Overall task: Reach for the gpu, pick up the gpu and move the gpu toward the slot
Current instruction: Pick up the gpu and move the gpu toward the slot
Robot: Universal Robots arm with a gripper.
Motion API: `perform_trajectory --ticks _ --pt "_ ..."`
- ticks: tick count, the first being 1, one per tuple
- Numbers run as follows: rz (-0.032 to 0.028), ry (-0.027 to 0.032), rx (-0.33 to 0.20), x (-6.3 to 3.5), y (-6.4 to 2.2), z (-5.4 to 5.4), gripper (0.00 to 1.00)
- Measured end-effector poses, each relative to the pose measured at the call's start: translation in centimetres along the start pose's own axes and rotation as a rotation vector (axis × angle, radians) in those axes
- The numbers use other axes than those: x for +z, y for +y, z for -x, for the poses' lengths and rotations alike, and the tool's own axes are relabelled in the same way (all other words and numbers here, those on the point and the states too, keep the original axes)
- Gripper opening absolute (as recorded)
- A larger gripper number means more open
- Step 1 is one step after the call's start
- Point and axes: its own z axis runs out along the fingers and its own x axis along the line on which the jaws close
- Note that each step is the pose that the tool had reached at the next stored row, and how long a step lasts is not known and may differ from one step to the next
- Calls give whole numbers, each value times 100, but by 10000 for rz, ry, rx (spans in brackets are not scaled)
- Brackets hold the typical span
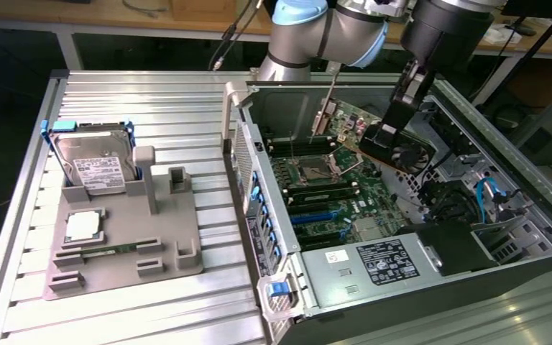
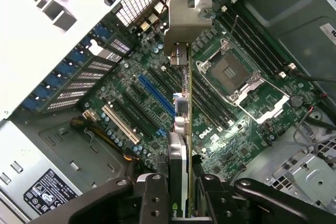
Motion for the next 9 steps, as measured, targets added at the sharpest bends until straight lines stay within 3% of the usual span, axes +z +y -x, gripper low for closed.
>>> perform_trajectory --ticks 9 --pt "-4 -4 1 0 0 0 27"
